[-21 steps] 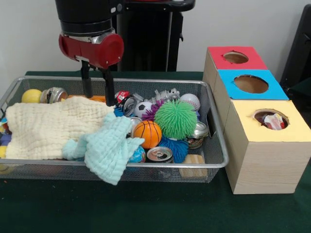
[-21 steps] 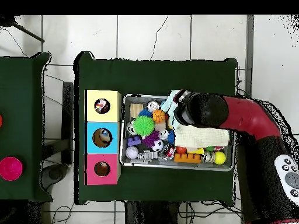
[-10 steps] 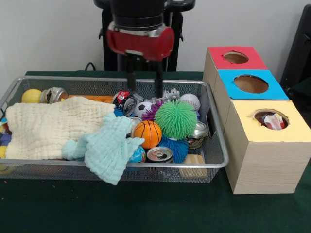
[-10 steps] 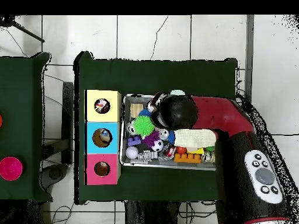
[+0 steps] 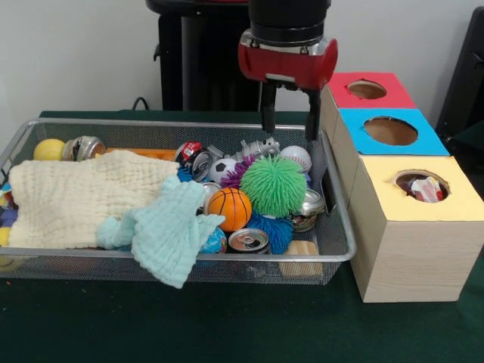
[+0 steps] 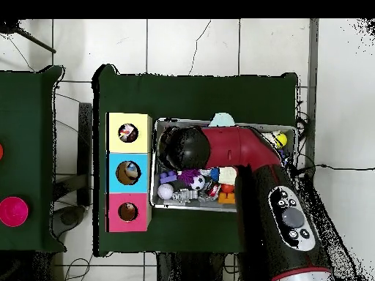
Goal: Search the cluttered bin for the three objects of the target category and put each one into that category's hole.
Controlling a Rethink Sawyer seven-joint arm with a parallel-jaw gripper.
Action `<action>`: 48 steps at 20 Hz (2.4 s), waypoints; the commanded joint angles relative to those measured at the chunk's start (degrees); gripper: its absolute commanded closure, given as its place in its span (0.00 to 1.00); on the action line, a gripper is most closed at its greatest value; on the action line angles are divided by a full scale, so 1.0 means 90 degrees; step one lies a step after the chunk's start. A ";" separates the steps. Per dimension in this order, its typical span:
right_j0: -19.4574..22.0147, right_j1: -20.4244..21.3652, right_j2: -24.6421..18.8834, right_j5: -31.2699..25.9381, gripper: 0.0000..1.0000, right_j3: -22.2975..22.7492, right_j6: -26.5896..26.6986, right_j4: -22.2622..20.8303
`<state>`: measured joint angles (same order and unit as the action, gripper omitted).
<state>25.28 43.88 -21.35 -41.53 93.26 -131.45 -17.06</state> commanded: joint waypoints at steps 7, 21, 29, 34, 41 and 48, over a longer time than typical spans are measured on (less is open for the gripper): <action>0.0082 -0.1170 0.0419 0.1139 0.00 0.0319 -0.0495 -0.0081; -0.0283 -0.1889 0.0646 0.1671 0.00 -0.0311 -0.0711 0.0003; -0.0678 -0.1883 0.1116 0.2180 0.00 0.0377 -0.1040 0.0014; -0.0620 -0.1684 0.1229 0.2457 0.00 0.0863 -0.0767 -0.0108; -0.0710 -0.1729 0.1325 0.2399 1.00 0.0914 -0.0769 0.0138; -0.0795 -0.1563 0.1403 0.1995 1.00 0.0779 -0.0606 0.0265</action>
<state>18.86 30.82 -10.20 -19.44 96.30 -131.45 -16.55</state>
